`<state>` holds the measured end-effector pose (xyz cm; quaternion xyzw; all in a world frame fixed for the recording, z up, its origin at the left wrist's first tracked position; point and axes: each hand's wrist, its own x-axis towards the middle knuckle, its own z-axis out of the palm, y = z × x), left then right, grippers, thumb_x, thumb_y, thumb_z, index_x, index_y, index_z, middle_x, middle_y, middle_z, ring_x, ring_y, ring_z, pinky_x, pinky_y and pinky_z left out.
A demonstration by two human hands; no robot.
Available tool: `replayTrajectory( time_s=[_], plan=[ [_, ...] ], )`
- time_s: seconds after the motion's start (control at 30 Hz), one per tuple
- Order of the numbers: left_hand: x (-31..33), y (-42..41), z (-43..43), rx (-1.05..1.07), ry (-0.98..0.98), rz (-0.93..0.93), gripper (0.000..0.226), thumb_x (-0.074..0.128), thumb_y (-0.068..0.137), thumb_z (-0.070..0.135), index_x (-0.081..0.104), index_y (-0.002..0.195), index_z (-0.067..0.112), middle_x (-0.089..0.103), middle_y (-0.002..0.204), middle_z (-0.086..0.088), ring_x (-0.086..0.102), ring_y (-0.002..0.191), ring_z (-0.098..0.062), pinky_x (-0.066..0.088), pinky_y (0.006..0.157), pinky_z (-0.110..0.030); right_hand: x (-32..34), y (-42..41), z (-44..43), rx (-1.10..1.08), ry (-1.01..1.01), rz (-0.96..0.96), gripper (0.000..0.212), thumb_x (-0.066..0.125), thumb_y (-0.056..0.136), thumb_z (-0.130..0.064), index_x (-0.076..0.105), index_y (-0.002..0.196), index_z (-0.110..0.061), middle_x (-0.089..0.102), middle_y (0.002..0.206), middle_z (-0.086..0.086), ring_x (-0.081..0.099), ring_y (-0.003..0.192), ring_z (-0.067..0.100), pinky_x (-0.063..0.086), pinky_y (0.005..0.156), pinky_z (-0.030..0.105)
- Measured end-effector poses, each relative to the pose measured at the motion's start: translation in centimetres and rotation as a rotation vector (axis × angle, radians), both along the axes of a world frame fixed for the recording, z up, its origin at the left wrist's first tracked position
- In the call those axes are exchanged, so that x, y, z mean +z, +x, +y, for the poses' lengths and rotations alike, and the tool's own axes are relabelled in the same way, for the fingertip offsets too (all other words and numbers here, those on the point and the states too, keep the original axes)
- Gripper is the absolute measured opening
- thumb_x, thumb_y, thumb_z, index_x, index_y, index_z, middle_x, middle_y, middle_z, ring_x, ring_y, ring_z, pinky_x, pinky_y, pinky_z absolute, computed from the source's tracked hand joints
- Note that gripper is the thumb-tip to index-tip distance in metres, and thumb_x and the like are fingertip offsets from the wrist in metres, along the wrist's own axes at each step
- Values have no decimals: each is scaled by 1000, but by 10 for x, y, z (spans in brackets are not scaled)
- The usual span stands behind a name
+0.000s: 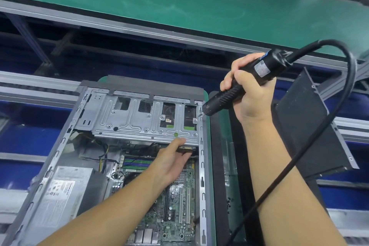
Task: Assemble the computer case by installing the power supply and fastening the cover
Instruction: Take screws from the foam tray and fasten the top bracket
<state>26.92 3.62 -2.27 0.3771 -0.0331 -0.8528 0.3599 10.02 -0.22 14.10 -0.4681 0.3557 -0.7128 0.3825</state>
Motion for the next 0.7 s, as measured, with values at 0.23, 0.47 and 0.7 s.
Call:
replayTrajectory(
  time_s=[0.23, 0.47, 0.7],
  plan=[
    [-8, 4, -2, -19, -41, 126, 29, 76, 76, 1, 64, 102, 0, 67, 109, -20, 66, 103, -30, 51, 98, -40, -3, 0, -3, 12, -7, -5, 28, 57, 80, 1, 66, 84, -25, 58, 79, 6, 55, 54, 26, 48, 61, 36],
    [-7, -2, -4, 29, -12, 165, 27, 68, 76, -1, 60, 102, 1, 61, 115, -21, 56, 114, -33, 34, 117, -44, -5, 3, -3, 20, -2, -15, 25, 57, 80, 1, 66, 84, -23, 59, 78, 6, 56, 54, 25, 49, 60, 35],
    [-1, -8, -3, 74, -11, 202, 18, 61, 78, -3, 60, 96, 0, 63, 105, -20, 60, 102, -32, 37, 114, -44, -6, 5, -4, 28, 16, -19, 22, 58, 80, 0, 64, 85, -21, 58, 78, 7, 55, 54, 24, 49, 60, 36]
  ],
)
